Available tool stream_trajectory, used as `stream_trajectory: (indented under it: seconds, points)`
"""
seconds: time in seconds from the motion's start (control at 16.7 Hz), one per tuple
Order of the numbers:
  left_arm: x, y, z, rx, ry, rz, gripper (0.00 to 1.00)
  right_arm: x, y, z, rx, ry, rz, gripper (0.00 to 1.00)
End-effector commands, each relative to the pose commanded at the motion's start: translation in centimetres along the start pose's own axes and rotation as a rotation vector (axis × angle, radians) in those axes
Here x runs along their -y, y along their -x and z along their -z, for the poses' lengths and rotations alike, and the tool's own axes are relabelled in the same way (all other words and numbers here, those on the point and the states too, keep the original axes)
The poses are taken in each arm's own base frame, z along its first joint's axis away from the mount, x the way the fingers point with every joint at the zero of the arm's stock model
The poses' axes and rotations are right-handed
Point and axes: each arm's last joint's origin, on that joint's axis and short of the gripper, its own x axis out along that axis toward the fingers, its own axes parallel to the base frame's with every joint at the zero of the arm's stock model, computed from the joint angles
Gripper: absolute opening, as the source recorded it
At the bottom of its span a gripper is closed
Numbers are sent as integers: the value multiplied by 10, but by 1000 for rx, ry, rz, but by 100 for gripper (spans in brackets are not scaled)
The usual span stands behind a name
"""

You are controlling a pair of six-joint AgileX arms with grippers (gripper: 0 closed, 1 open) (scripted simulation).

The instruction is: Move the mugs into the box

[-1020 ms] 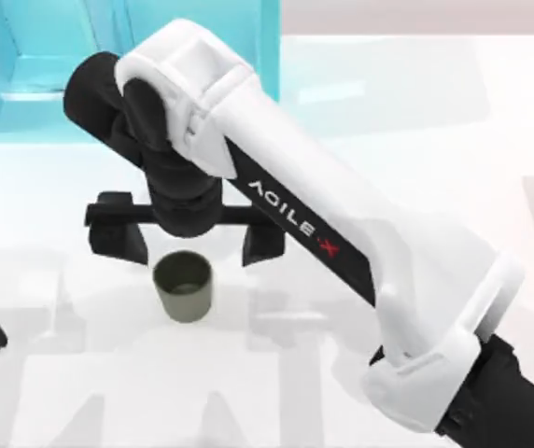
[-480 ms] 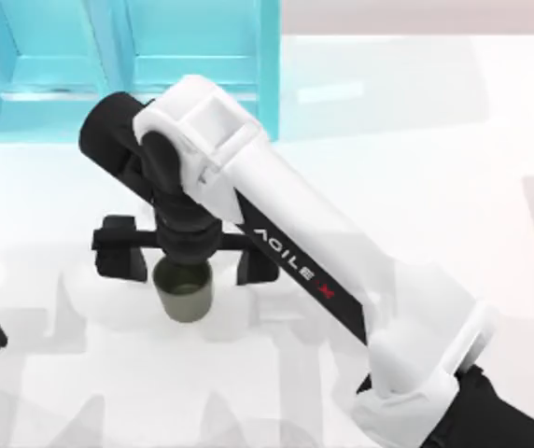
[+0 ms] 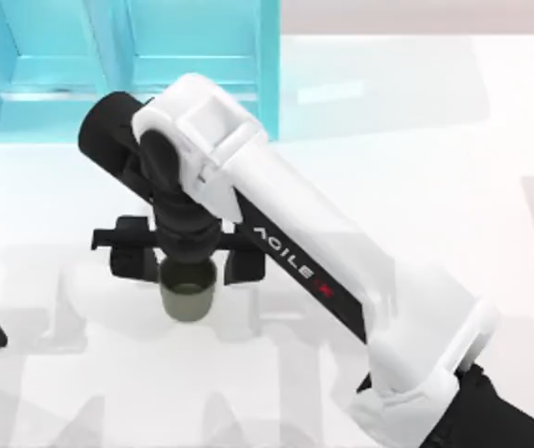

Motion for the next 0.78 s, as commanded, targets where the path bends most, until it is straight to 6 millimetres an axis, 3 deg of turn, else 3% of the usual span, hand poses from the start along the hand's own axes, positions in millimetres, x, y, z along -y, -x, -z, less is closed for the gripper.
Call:
stream_trajectory:
  seconds: [0.42,0.78]
  points:
    - [0,0,0,0,0,0,100,0,0,0,0,0,0,2]
    - [0,0,0,0,0,0,100,0,0,0,0,0,0,0]
